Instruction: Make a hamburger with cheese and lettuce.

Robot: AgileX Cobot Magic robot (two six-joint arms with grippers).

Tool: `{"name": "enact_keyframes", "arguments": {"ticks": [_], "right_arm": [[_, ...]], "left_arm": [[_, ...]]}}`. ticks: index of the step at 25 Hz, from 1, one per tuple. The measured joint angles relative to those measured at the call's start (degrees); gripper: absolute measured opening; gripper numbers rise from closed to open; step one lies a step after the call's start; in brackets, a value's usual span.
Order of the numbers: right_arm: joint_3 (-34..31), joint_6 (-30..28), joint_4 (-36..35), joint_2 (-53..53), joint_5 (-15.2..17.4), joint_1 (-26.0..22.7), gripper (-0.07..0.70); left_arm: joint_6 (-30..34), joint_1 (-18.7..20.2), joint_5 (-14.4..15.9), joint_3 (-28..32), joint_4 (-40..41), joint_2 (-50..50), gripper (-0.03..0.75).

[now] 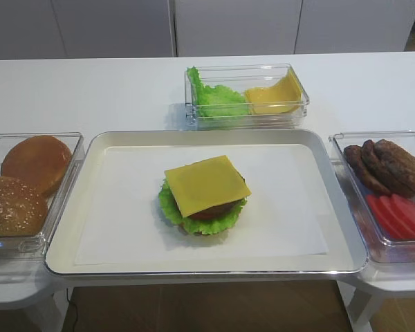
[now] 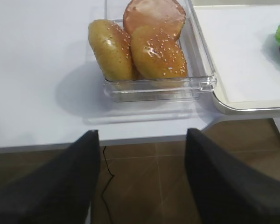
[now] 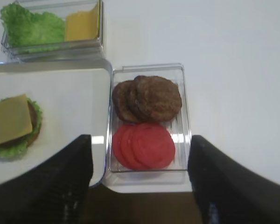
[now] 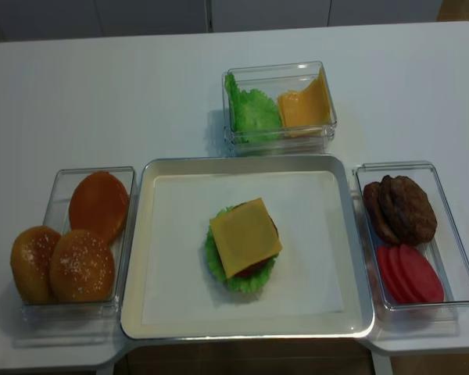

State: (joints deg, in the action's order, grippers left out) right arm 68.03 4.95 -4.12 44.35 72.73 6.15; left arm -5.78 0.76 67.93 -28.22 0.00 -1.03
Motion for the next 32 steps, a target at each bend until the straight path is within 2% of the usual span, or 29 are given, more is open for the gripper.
{"name": "enact_keyframes", "arguments": {"ticks": [6,19,29,32], "right_arm": [[-8.8,0.0,0.1,-10.5,0.2,0.0,0.501],[-20.7,-0.8,0.1,-34.4,0.6,0.0,0.501],[-28.1,-2.4,-0.6,-44.2,0.9,0.0,0.501],[-30.4,-2.5,-0.6,-45.4,-0.6,0.0,0.501]], "left_arm": [[0.0,0.0,0.0,0.0,0.0,0.0,0.433],[0.0,0.0,0.0,0.0,0.0,0.0,0.433],[0.0,0.0,0.0,0.0,0.0,0.0,0.433],[0.0,0.0,0.0,0.0,0.0,0.0,0.433]]}}
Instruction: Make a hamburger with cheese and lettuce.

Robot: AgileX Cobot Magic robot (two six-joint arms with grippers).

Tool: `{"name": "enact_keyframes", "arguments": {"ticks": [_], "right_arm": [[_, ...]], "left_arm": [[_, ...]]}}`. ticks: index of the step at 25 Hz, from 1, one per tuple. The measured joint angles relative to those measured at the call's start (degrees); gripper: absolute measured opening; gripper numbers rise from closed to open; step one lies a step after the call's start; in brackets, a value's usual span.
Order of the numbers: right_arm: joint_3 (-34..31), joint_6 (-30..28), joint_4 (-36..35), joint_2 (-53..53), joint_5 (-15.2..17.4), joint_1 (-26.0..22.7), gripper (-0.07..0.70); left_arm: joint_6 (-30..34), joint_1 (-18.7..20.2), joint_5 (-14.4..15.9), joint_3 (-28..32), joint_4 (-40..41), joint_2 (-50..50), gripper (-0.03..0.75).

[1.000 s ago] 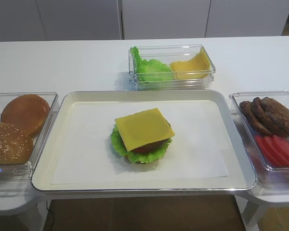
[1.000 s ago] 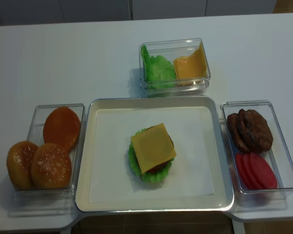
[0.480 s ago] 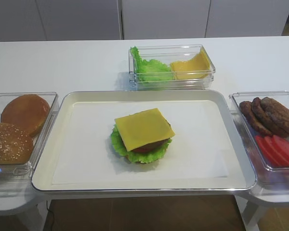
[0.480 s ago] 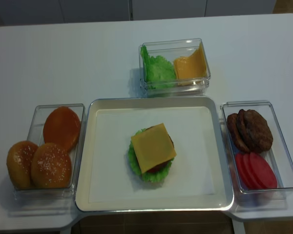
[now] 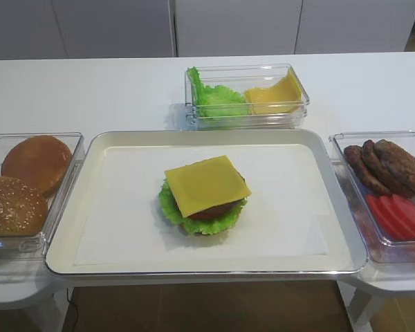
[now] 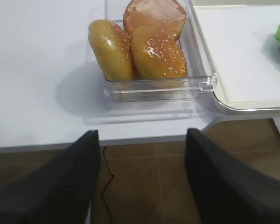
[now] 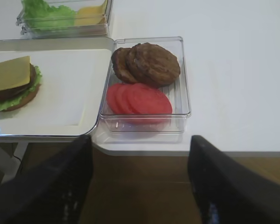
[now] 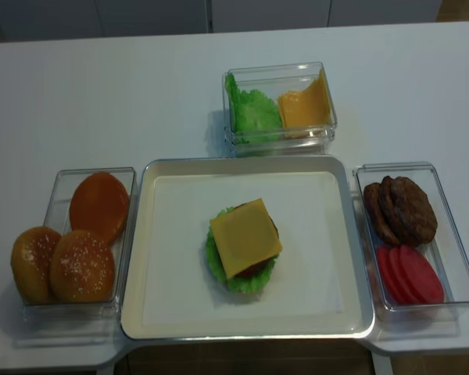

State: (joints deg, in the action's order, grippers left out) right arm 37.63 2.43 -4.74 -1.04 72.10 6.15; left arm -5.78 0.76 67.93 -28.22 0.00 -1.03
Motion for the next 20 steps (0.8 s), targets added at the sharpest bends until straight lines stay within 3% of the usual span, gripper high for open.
{"name": "enact_keyframes", "arguments": {"ticks": [4,12,20], "right_arm": [[-2.4,-0.3,-0.1,0.0,-1.3,0.0,0.501],[-6.6,-1.4,0.7,0.0,-7.2,0.0,0.501],[-8.9,-1.5,1.1,0.0,-8.2,0.0,0.501]], "left_arm": [[0.0,0.0,0.0,0.0,0.0,0.0,0.433],[0.0,0.0,0.0,0.0,0.0,0.0,0.433],[0.0,0.0,0.0,0.0,0.0,0.0,0.433]]}}
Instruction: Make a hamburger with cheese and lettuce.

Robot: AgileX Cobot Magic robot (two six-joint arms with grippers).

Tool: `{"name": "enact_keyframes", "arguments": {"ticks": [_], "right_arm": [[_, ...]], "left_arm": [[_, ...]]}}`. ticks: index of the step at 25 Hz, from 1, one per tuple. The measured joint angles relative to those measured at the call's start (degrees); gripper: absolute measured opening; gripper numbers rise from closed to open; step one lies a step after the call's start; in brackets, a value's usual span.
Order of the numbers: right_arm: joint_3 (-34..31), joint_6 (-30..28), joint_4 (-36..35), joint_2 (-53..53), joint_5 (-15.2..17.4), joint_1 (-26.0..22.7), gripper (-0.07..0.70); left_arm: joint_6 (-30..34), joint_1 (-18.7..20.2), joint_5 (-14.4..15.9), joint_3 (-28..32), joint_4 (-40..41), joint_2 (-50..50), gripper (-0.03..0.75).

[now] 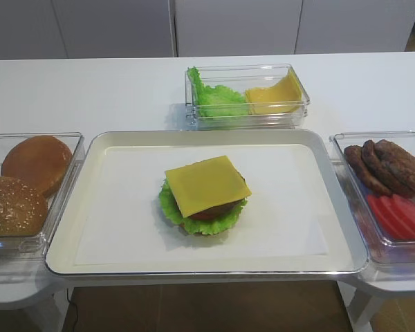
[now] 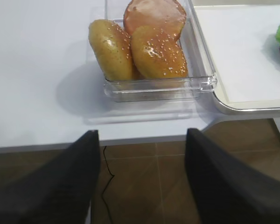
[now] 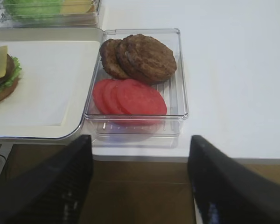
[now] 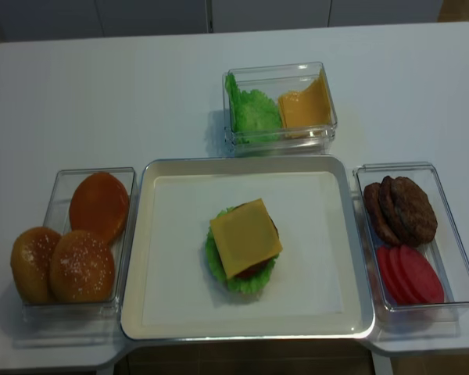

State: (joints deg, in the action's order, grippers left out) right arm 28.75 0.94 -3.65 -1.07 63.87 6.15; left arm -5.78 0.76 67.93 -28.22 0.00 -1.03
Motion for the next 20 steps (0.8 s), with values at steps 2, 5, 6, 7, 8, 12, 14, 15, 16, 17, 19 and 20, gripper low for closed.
{"name": "enact_keyframes", "arguments": {"ticks": [2,5,6,7,8,12,14,15,16,17,19,20], "right_arm": [[-0.1,0.0,0.1,0.0,0.0,0.0,0.501],[-0.9,-0.2,0.6,0.0,0.7,0.0,0.501],[-1.0,-0.4,0.9,0.0,1.2,0.0,0.501],[-1.1,-0.5,0.9,0.0,1.3,0.0,0.501],[-1.2,-0.9,0.9,0.0,1.3,0.0,0.501],[-1.3,-0.9,0.9,0.0,1.3,0.0,0.501],[-1.3,-0.9,0.9,0.0,1.3,0.0,0.501],[-1.3,-0.9,0.9,0.0,1.3,0.0,0.501],[-1.3,-0.9,0.9,0.0,1.3,0.0,0.501],[-1.3,-0.9,0.9,0.0,1.3,0.0,0.501],[-1.3,-0.9,0.9,0.0,1.3,0.0,0.501],[-1.3,-0.9,0.9,0.0,1.3,0.0,0.501]], "left_arm": [[0.0,0.0,0.0,0.0,0.0,0.0,0.433],[0.0,0.0,0.0,0.0,0.0,0.0,0.433],[0.0,0.0,0.0,0.0,0.0,0.0,0.433],[0.0,0.0,0.0,0.0,0.0,0.0,0.433],[0.0,0.0,0.0,0.0,0.0,0.0,0.433],[0.0,0.0,0.0,0.0,0.0,0.0,0.433],[0.0,0.0,0.0,0.0,0.0,0.0,0.433],[0.0,0.0,0.0,0.0,0.0,0.0,0.433],[0.0,0.0,0.0,0.0,0.0,0.0,0.433],[0.0,0.0,0.0,0.0,0.0,0.0,0.433],[0.0,0.0,0.0,0.0,0.0,0.0,0.433],[0.0,0.0,0.0,0.0,0.0,0.0,0.433]]}}
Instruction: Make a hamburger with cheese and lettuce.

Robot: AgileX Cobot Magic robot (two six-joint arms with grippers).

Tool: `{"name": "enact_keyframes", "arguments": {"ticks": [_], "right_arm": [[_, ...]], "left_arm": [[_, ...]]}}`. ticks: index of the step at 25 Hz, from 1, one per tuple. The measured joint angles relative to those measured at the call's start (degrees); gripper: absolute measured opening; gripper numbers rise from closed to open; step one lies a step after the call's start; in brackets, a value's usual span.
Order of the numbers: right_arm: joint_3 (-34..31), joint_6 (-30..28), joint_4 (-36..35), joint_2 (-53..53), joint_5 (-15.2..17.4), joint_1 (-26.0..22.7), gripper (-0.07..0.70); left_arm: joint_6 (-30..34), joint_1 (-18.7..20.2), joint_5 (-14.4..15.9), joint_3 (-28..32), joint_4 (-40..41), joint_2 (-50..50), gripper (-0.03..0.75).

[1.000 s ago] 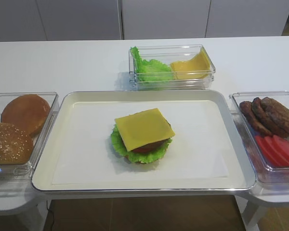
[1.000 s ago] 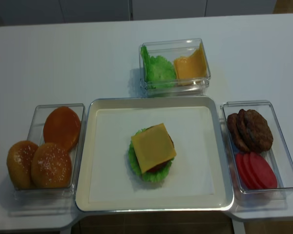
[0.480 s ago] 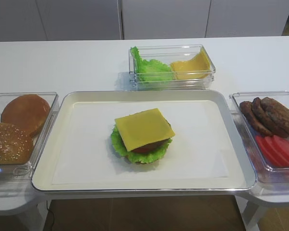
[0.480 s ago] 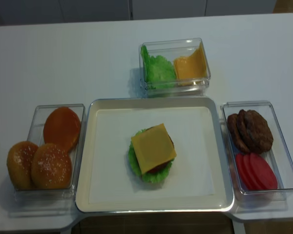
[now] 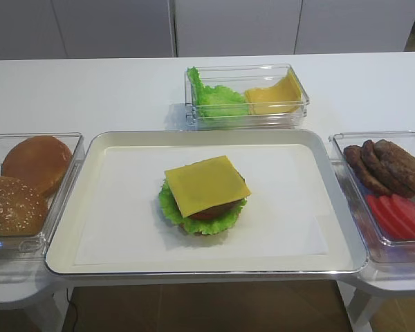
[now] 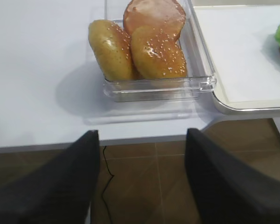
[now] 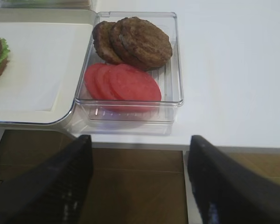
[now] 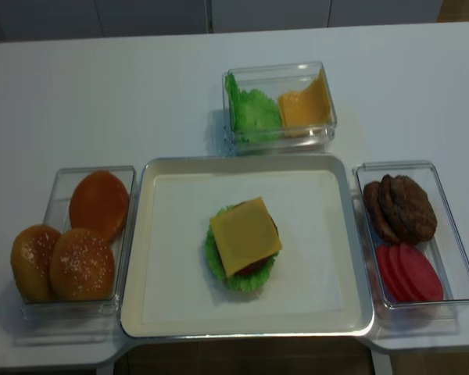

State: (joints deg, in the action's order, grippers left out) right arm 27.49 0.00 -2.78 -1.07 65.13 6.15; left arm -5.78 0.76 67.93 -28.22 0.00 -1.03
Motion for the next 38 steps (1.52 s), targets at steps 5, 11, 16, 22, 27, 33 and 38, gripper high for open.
{"name": "enact_keyframes", "arguments": {"ticks": [5,11,16,22,27,33,38], "right_arm": [[0.0,0.0,0.0,0.0,0.0,0.0,0.501],[0.0,0.0,0.0,0.0,0.0,0.0,0.501],[0.0,-0.3,0.0,0.0,0.0,0.0,0.501],[0.0,-0.4,0.0,0.0,0.0,0.0,0.501],[0.0,-0.4,0.0,0.0,0.0,0.0,0.501],[0.0,-0.4,0.0,0.0,0.0,0.0,0.501],[0.0,-0.4,0.0,1.4,0.0,0.0,0.501]], "left_arm": [[0.0,0.0,0.0,0.0,0.0,0.0,0.433],[0.0,0.0,0.0,0.0,0.0,0.0,0.433],[0.0,0.0,0.0,0.0,0.0,0.0,0.433],[0.0,0.0,0.0,0.0,0.0,0.0,0.433],[0.0,0.0,0.0,0.0,0.0,0.0,0.433],[0.0,0.0,0.0,0.0,0.0,0.0,0.433],[0.0,0.0,0.0,0.0,0.0,0.0,0.433]]}}
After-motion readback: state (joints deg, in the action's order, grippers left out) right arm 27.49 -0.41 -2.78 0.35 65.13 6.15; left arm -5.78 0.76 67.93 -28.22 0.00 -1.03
